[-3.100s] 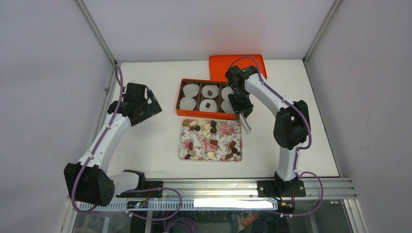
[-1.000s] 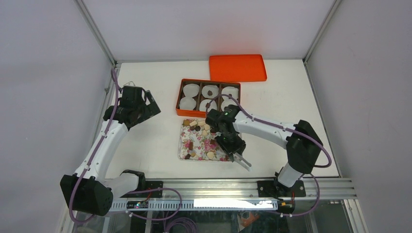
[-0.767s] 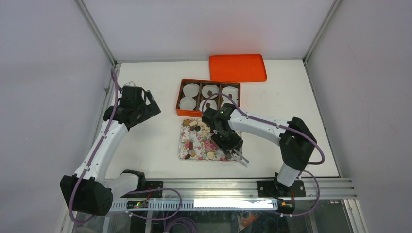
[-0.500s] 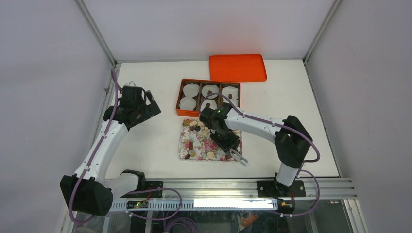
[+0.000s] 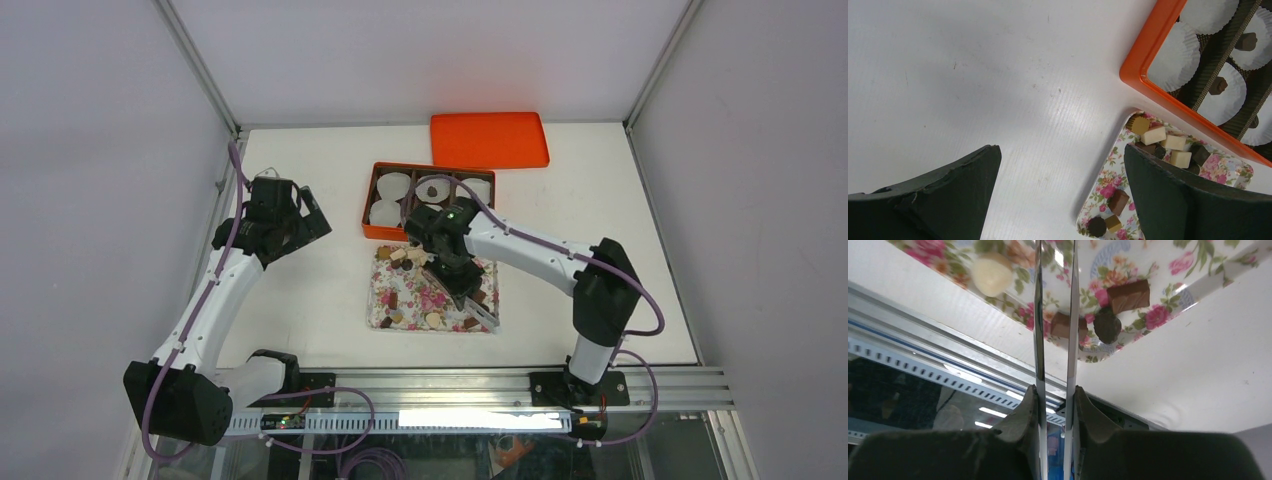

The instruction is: Pack the chocolate

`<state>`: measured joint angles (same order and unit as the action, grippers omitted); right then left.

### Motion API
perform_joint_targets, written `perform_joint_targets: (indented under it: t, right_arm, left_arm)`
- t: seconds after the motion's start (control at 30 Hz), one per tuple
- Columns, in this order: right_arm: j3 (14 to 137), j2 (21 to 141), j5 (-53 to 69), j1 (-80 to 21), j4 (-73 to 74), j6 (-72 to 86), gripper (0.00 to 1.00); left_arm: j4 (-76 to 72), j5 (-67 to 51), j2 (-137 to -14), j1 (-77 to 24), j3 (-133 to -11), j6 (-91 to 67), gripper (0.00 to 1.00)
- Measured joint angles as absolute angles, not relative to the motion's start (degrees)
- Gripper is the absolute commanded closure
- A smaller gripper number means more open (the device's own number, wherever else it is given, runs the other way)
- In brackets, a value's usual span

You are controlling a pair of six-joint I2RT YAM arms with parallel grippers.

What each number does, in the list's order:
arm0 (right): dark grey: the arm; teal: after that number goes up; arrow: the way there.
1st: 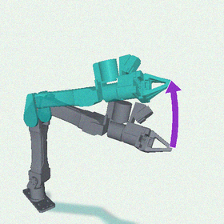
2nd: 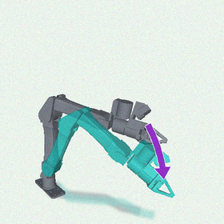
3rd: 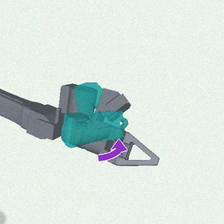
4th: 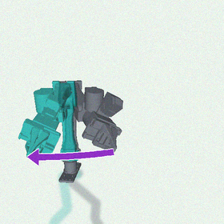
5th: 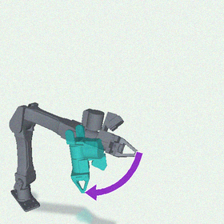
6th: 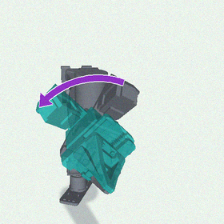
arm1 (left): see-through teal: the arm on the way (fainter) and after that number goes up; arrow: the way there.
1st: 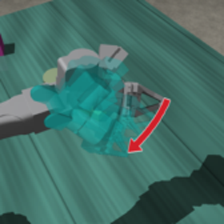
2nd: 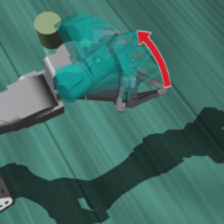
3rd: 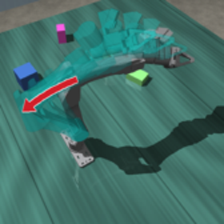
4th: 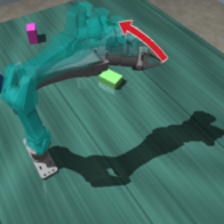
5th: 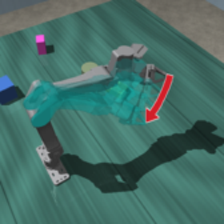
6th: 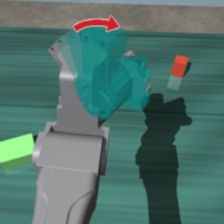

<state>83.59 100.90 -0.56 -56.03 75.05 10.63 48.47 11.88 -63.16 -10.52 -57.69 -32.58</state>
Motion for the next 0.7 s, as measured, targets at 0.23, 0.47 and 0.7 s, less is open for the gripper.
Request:
perform_joint_targets:
  t: [0.23, 0.47, 0.7]
  right_arm:
    - [101.06, 103.96, 2.26, -53.1, 78.0, 10.96, 1.0]
    - [123.81, 116.38, 2.87, -47.55, 80.42, 10.41, 1.0]
    - [138.32, 128.64, 2.98, -43.64, 80.07, 10.46, 1.0]
  left_arm:
    - [48.49, 11.79, -63.2, -10.52, -57.69, -32.69, 0.01]
    - [48.66, 11.75, -63.29, -10.52, -57.69, -32.64, 0.01]
    - [48.69, 11.7, -63.09, -9.63, -57.69, -32.47, 0.01]
